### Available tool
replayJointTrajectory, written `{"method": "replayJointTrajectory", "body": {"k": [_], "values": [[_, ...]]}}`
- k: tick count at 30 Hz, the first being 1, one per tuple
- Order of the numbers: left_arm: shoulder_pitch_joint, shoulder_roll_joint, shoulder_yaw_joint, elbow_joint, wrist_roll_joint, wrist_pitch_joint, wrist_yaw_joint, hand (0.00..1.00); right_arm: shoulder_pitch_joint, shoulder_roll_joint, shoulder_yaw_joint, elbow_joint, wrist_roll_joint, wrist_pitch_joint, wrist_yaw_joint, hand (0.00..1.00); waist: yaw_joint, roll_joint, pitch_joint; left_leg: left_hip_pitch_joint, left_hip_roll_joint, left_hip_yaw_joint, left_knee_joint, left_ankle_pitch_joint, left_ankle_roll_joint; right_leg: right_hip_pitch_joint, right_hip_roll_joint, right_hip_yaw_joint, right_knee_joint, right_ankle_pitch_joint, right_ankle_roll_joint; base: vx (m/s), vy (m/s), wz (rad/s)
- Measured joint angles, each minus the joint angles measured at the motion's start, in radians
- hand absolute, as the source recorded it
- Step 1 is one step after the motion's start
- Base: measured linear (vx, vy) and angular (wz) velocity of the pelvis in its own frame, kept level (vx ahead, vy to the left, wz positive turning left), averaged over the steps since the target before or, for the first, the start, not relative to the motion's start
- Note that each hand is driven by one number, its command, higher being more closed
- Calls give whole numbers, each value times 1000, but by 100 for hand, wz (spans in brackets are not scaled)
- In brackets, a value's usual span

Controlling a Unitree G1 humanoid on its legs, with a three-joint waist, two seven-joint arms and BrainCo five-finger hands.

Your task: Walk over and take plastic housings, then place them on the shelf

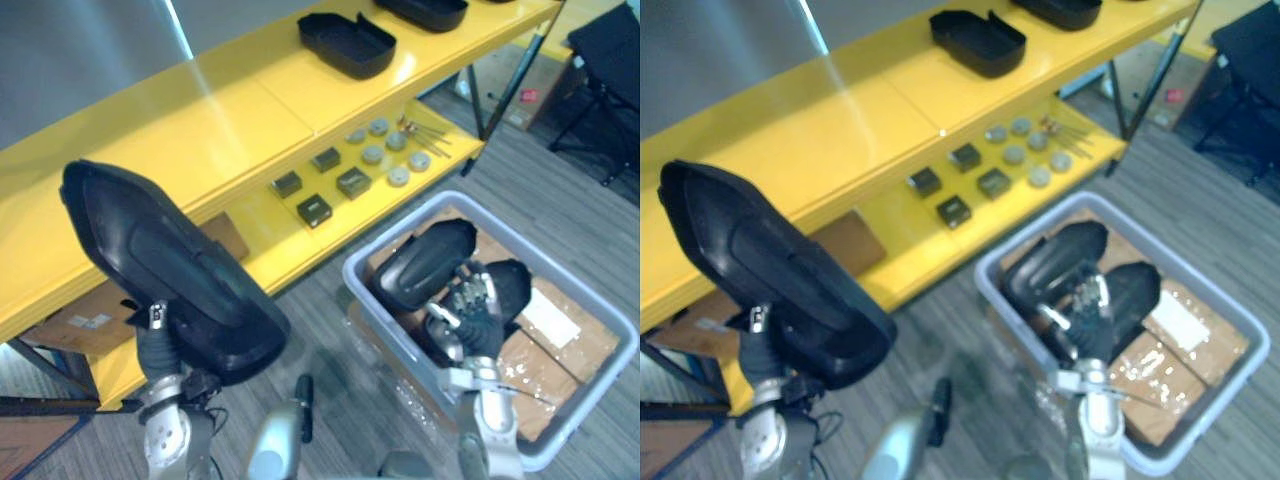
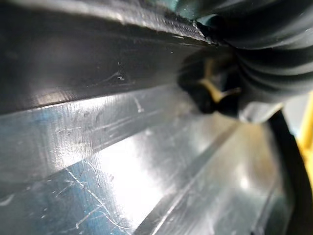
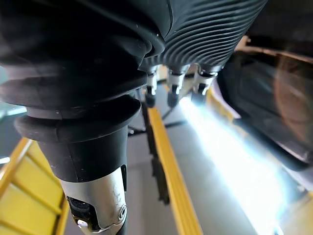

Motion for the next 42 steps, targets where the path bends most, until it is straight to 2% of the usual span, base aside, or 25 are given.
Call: {"method": "replayJointTrajectory", "body": {"k": [4, 8, 9, 10, 11, 12, 13, 14, 16, 17, 18, 19, 20, 23, 25, 26, 27, 28, 29, 30, 34, 37, 40, 41, 42], "values": [[45, -5, -5, -6, 0, 5, 37, 100, 4, 3, 23, 1, 2, 0, 32, 0, 9, 5, 2, 44, -16, -7, -40, 57, 13, 59, -2, -18, -21, 2, 4, 29, -29, 24], [137, -18, 0, -6, -9, 12, 36, 100, 2, -1, 46, 14, 40, 0, 60, 0, 30, 35, 7, 54, 4, 4, -11, 86, 14, 114, 42, -64, -43, 0, 0, -84, -63, 34], [159, -33, 0, -6, -14, 14, 29, 100, -5, -8, 46, 31, 39, -5, 58, 0, 35, 46, 10, 69, -7, 8, -70, 159, 20, 106, 51, -85, -20, -10, -19, -226, -59, 89], [169, -54, -4, -6, -31, 14, 16, 100, 1, -18, 38, 46, 39, -8, 57, 0, 21, 63, -1, 91, 16, 65, -147, 109, 45, 94, 52, -132, -12, -14, -41, -313, -14, 100], [173, -58, -1, -3, -41, 15, 9, 100, 1, -21, 36, 56, 38, -10, 57, 0, 23, 65, 0, 77, 31, 123, -127, 63, 73, 92, 51, -162, -12, -11, -35, -218, 17, 113], [170, -54, 4, 9, -49, 17, 2, 100, 1, -17, 16, 87, 39, -12, 40, 0, 27, 49, 6, 32, 57, 233, 12, -6, 141, 85, 12, -211, 8, -11, -34, -221, -2, 76], [172, -52, 9, 16, -49, 17, 0, 100, 2, -18, 9, 96, 39, -12, 35, 0, 33, 44, 3, 25, 65, 271, 77, -26, 158, 83, -15, -223, 12, -8, -29, -173, -51, 85], [181, -50, 22, 28, -49, 14, -6, 100, 5, -24, -3, 97, 39, -18, 18, 0, 22, 35, -15, 34, 121, 335, 247, -93, 137, 75, -58, -251, 0, 17, -19, -139, -25, 56], [170, -50, 27, 28, -48, 6, -14, 100, 9, -28, -9, 97, 40, -24, 14, 0, 12, 48, -27, 61, 165, 328, 306, -135, 86, 71, -67, -278, -10, 29, -9, -34, 76, 60], [154, -50, 27, 28, -48, 3, -28, 100, 18, -27, -21, 98, 39, -25, 14, 0, 8, 61, -50, 99, 200, 320, 288, -137, 58, 55, -71, -288, -7, 37, 3, 57, 168, 76], [146, -51, 27, 31, -48, 1, -48, 100, 22, -27, -34, 100, 39, -26, 12, 0, 5, 79, -72, 153, 214, 298, 179, -102, 7, 36, -72, -309, 3, 42, 13, 87, 176, 83], [139, -51, 25, 34, -49, 0, -56, 100, 19, -26, -42, 102, 40, -26, 12, 0, 2, 85, -80, 173, 198, 284, 115, -100, -11, 28, -72, -312, 2, 46, 19, 122, 251, 106], [118, -43, 25, 35, -50, 0, -78, 100, 7, -11, -48, 117, 39, -26, 11, 0, -11, 80, -91, 188, 163, 278, 12, -94, -20, 25, -78, -314, -16, 65, 28, 91, 224, 88], [119, -37, 24, 37, -49, 2, -92, 100, -15, 23, -42, 132, 36, -26, -5, 0, 9, 36, -104, 223, 137, 274, -83, -86, -32, 41, -76, -315, -54, 94, 43, 88, 144, 41], [135, -30, -7, 43, -49, 5, -99, 100, -27, 40, -41, 132, 38, -26, -30, 0, 21, 16, -119, 258, 134, 263, -119, -82, -35, 46, -72, -305, -16, 124, 32, 113, 101, 17], [139, -29, -14, 43, -48, 6, -107, 100, -31, 39, -42, 132, 38, -26, -31, 0, 18, 17, -120, 266, 136, 254, -124, -81, -34, 38, -76, -303, 17, 129, 25, 51, 57, 16], [141, -28, -26, 47, -48, 7, -123, 100, -34, 35, -39, 133, 37, -27, -33, 0, 13, 34, -119, 289, 149, 246, -153, -74, -37, 20, -69, -273, 8, 78, 11, -2, 18, 9], [138, -18, -26, 46, -48, 6, -125, 100, -35, 38, -27, 131, 37, -28, -36, 0, 16, 16, -132, 303, 144, 249, -182, -62, -54, 23, -50, -264, -110, 136, 5, -22, -10, 11], [136, -14, -24, 55, -48, 6, -126, 100, -36, 38, -24, 133, 37, -30, -37, 0, 12, 16, -134, 305, 141, 245, -190, -61, -57, 28, -46, -255, -128, 151, 47, -22, -35, 12], [126, -11, -32, 66, -47, 10, -127, 100, -30, 40, -24, 135, 37, -31, -42, 0, 5, 21, -146, 310, 143, 246, -214, -48, -76, 27, -42, -252, -139, 161, 54, -4, -39, 6], [119, -23, -44, 65, -26, 9, -128, 100, -6, 18, -22, 155, 13, -20, -70, 0, -12, 55, -161, 343, 138, 256, -279, -20, -86, 26, -37, -247, -139, 171, 54, -2, -26, -4], [81, -22, -45, 64, 15, 7, -129, 100, -2, 14, -20, 163, -2, -10, -83, 0, -13, 53, -160, 345, 135, 261, -279, -23, -83, 7, -48, -245, -97, 175, 48, -17, 38, -5], [40, -7, -49, 63, 44, 7, -131, 100, 11, 17, -33, 163, -1, 12, -98, 0, -22, 35, -146, 353, 144, 269, -270, -29, -74, -66, -61, -165, 48, 194, 7, -16, 77, -10], [21, 22, -53, 56, 45, 7, -143, 100, 33, 35, -54, 157, -1, 17, -98, 0, -41, 26, -122, 364, 162, 258, -268, -39, -61, -109, -53, -96, 133, 219, -38, -9, 41, -5], [7, 31, -55, 55, 45, 7, -148, 100, 34, 44, -68, 154, -1, 17, -95, 0, -44, 29, -108, 363, 169, 250, -268, -50, -52, -138, -52, -70, 171, 205, -66, 0, 0, 0]]}}
